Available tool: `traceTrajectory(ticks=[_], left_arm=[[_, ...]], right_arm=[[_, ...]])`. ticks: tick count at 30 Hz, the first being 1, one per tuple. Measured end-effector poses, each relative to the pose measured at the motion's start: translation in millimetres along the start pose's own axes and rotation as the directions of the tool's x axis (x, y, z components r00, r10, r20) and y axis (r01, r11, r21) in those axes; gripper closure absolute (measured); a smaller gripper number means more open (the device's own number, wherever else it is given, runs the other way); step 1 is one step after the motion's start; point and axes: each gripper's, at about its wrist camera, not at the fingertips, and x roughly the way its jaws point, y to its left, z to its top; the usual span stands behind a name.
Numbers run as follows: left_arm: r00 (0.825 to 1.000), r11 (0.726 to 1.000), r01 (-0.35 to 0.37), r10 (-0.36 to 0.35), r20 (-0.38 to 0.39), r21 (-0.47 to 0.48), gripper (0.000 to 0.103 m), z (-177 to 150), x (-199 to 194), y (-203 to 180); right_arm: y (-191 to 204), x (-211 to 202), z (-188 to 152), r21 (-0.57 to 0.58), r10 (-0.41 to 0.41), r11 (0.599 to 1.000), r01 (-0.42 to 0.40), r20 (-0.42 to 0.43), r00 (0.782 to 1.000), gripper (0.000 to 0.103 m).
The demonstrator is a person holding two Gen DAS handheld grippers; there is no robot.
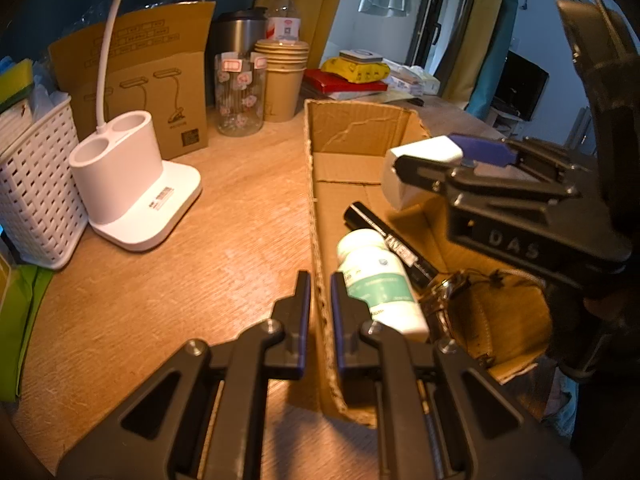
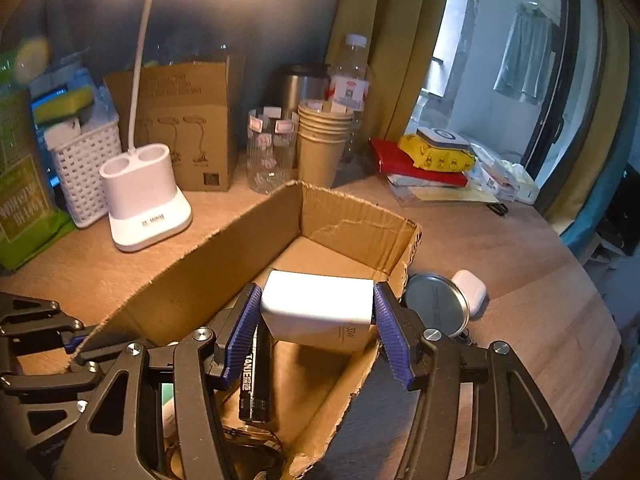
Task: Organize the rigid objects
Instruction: 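Lift the white charger with the right gripper and carry it over the box, then lower the charger into the box and open the right gripper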
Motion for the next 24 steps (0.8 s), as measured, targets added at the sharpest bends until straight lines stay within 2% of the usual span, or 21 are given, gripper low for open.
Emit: traceTrajectory(ticks=[7, 9, 19, 24], left_arm=[[1.0, 1.0, 0.0, 0.0, 0.0, 0.0, 0.093, -1, 0, -1], [1.0, 1.0, -0.002, 0.002, 0.0, -0.003, 0.093, -1, 0, -1], [1.0, 1.0, -0.001, 0.001, 0.0, -0.002, 0.093, 0, 1, -1], [1.0, 1.0, -0.001, 0.001, -0.002, -0.006, 0.093, 0, 1, -1]], right_arm=[[8, 2, -2, -0.043, -0.015, 0.999, 0.014, -0.018, 1.0, 0.043], [9, 3, -3, -0.038, 0.008, 0.999, -0.009, -0.034, 0.999, 0.043], [12, 6, -6, -0.034, 0.013, 0.999, -0.015, -0.061, 0.998, 0.043], [11, 0, -3, -0.019, 0.023, 1.0, -0.024, -0.035, 0.999, 0.042]])
